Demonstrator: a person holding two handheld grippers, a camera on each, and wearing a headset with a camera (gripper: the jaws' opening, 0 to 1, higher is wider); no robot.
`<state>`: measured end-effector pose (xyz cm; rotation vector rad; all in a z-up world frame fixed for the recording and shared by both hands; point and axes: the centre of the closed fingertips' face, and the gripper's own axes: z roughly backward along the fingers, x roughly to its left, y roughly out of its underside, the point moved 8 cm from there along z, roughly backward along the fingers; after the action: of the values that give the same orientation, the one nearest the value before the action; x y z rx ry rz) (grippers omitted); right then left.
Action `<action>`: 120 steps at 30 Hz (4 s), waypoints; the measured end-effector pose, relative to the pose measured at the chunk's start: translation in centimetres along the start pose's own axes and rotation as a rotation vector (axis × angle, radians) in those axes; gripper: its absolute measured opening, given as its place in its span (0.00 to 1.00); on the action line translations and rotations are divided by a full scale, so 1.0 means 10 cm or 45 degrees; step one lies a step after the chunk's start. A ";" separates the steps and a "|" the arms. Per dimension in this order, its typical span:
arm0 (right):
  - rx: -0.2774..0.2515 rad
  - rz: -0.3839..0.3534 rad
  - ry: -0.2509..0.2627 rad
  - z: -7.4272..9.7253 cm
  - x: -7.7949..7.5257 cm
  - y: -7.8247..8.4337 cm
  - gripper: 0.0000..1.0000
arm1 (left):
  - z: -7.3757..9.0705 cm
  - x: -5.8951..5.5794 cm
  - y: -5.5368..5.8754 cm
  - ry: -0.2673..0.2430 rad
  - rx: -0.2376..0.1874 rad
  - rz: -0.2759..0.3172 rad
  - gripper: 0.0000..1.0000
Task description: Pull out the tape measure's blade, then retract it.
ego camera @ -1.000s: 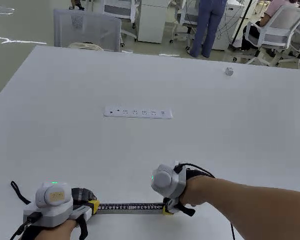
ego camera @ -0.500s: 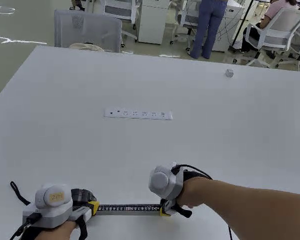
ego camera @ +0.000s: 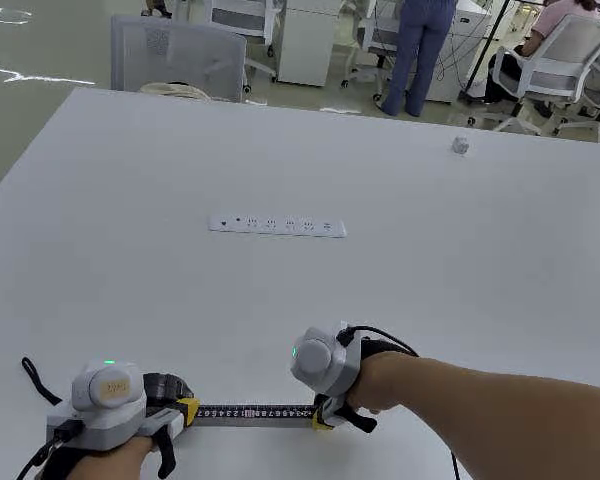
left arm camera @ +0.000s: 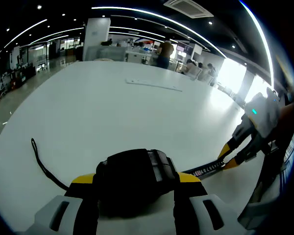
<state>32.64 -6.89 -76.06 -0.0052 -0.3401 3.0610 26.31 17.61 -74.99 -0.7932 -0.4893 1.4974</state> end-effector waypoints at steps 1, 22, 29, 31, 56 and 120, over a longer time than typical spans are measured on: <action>0.000 0.000 0.000 0.00 0.00 0.00 0.15 | 0.00 0.00 0.00 0.000 0.000 0.000 0.58; -0.011 0.001 -0.003 -0.01 0.02 -0.08 0.15 | 0.00 0.00 0.00 0.003 0.003 0.006 0.58; -0.021 0.002 -0.005 -0.02 0.02 -0.11 0.15 | 0.00 0.00 0.00 0.003 0.005 0.008 0.58; -0.021 0.004 -0.005 -0.02 0.02 -0.12 0.15 | 0.00 0.00 0.00 0.003 0.004 0.008 0.58; -0.032 0.010 -0.009 -0.05 0.03 -0.20 0.15 | -0.01 0.01 0.00 0.007 0.008 0.011 0.58; -0.089 0.005 -0.023 -0.12 0.06 -0.48 0.15 | -0.01 0.01 0.01 0.017 0.010 0.024 0.58</action>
<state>32.30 -1.95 -76.15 0.0188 -0.4491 3.0533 26.37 17.70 -75.15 -0.8033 -0.4672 1.5099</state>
